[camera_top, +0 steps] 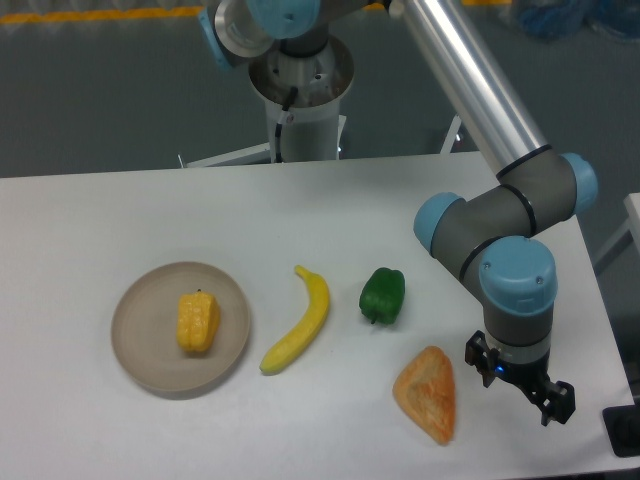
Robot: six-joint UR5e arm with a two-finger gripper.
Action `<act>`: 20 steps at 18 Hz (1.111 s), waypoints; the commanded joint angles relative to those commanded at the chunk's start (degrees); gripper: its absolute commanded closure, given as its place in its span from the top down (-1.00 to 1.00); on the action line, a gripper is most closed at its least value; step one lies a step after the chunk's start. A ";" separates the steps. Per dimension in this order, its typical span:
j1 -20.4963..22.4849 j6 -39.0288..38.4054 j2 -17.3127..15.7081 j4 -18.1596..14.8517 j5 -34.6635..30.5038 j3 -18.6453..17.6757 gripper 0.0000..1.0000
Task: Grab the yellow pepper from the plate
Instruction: 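Move the gripper from beside the bread over to the plate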
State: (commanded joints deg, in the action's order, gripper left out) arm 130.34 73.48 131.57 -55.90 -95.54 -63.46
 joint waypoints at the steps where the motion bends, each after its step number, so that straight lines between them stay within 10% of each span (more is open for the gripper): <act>1: 0.00 -0.09 0.00 0.00 0.00 -0.17 1.00; 10: -0.35 -2.80 -5.00 -0.35 -0.09 -4.21 1.00; 20: -3.78 -26.07 -21.60 -1.84 8.25 -18.52 1.00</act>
State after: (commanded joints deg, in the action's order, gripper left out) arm 126.57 47.41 109.97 -57.74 -87.28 -81.98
